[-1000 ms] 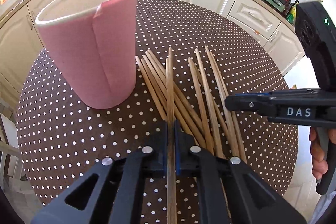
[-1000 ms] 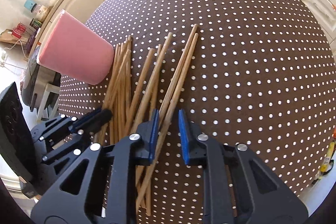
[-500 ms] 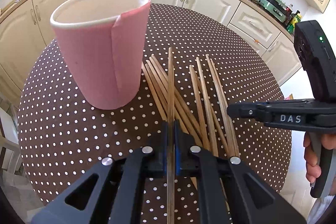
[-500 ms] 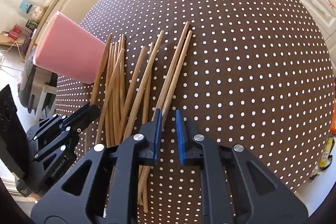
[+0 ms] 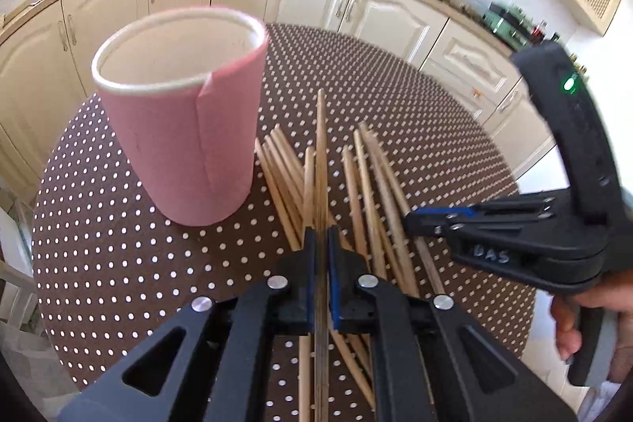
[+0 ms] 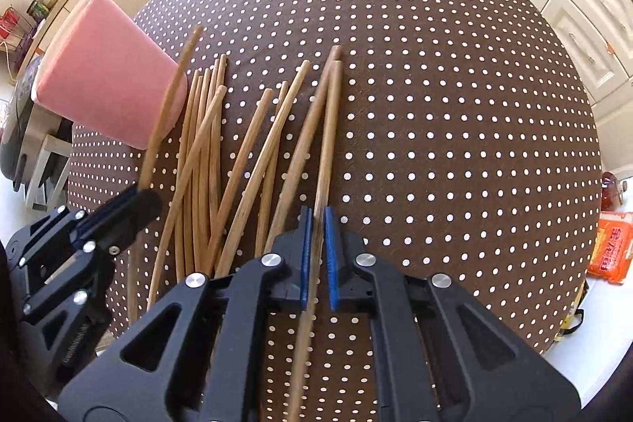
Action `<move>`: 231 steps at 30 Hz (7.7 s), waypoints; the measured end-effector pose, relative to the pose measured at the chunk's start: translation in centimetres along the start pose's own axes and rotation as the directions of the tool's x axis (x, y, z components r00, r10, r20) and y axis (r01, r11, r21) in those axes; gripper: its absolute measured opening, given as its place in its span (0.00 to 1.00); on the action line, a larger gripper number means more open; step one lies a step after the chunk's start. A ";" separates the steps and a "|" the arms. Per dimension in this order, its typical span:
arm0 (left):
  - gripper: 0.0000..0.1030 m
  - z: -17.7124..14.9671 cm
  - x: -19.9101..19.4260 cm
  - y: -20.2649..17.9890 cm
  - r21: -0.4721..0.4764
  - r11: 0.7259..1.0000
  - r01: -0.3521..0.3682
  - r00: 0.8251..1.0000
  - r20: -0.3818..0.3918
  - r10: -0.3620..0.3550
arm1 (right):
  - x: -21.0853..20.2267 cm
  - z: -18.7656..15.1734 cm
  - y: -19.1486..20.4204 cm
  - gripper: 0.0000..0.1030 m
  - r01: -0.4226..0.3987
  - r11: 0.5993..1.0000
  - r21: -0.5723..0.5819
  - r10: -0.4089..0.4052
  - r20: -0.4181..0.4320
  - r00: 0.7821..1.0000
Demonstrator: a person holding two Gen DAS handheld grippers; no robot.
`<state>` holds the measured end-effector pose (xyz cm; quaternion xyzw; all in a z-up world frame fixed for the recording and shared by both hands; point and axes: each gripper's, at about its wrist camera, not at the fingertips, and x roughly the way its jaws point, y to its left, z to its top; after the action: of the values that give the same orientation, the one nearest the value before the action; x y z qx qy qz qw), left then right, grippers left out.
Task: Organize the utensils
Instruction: 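Lift the held chopsticks with the right gripper over the pink cup, then open the right gripper to drop chopsticks into the pink cup, then lower the right gripper to the pile and grasp more chopsticks, then lift the chopsticks with the right gripper above the pink cup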
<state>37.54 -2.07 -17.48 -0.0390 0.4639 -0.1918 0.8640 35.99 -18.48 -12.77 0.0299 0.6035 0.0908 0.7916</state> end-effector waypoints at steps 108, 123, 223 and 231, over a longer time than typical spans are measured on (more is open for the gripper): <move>0.54 0.7 -9.9 -2.3 0.133 0.983 -0.127 0.947 0.310 0.081 | -12.5 -4.0 4.1 0.27 -0.033 0.996 -0.083 0.066 0.441 0.895; 0.40 -0.4 -0.2 -3.1 0.153 0.973 -0.170 0.985 0.016 0.170 | -5.4 -4.5 1.3 0.27 -0.045 0.998 -0.053 0.056 0.229 0.972; 0.05 6.0 -15.5 4.1 -0.120 0.990 -0.069 0.583 0.801 0.137 | -17.8 2.2 12.1 0.06 -0.136 0.951 -0.278 0.300 0.722 0.623; 0.05 5.1 -14.6 4.2 -0.102 0.992 -0.077 0.619 0.775 0.128 | -16.6 1.7 12.9 0.06 -0.107 0.953 -0.283 0.284 0.714 0.640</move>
<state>35.68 6.62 -4.18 -0.1168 0.0512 -0.0929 0.9875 31.99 -8.74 5.45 0.0443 0.2049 0.2203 0.9526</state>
